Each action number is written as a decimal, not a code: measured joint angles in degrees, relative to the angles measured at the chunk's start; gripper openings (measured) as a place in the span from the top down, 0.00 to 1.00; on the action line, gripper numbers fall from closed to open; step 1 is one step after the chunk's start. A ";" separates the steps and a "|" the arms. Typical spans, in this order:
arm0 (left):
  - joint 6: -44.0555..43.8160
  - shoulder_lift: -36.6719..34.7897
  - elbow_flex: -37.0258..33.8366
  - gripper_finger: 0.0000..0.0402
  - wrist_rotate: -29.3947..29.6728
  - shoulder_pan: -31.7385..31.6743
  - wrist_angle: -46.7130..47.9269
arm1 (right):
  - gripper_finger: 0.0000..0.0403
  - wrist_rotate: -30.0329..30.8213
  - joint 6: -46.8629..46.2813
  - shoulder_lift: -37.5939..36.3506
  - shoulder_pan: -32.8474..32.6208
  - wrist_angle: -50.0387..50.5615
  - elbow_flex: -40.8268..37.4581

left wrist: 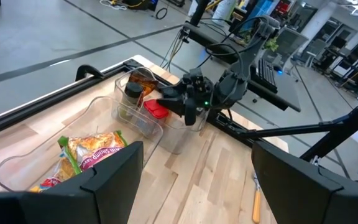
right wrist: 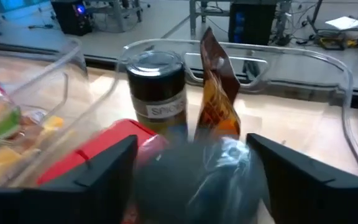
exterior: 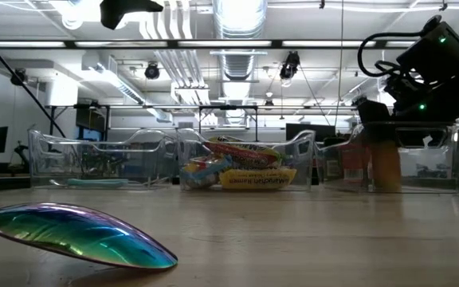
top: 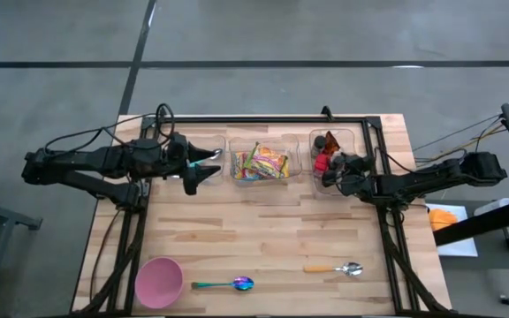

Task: Pick & Place Food Item
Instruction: Put the orange seasoning bottle into the right transparent bin, then put the blue green spoon into the left transparent bin

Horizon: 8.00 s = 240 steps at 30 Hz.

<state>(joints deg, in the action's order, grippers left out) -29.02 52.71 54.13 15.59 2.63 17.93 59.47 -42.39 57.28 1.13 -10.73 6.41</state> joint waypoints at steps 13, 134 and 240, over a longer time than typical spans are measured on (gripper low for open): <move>0.00 0.00 -0.02 0.23 0.00 0.00 0.53 | 0.15 -0.57 3.16 -0.15 0.09 0.26 2.06; -3.87 65.09 21.70 0.95 -9.61 35.10 12.42 | 0.14 -13.50 -9.51 -5.77 -10.41 41.85 42.87; 42.94 39.28 -4.53 0.90 -19.05 -35.36 21.31 | 0.14 -28.19 -6.92 -19.76 -10.38 41.40 42.87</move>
<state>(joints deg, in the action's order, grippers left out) 13.92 91.98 49.60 -3.45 -32.73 39.25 31.28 -49.31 37.52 -9.25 30.66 49.28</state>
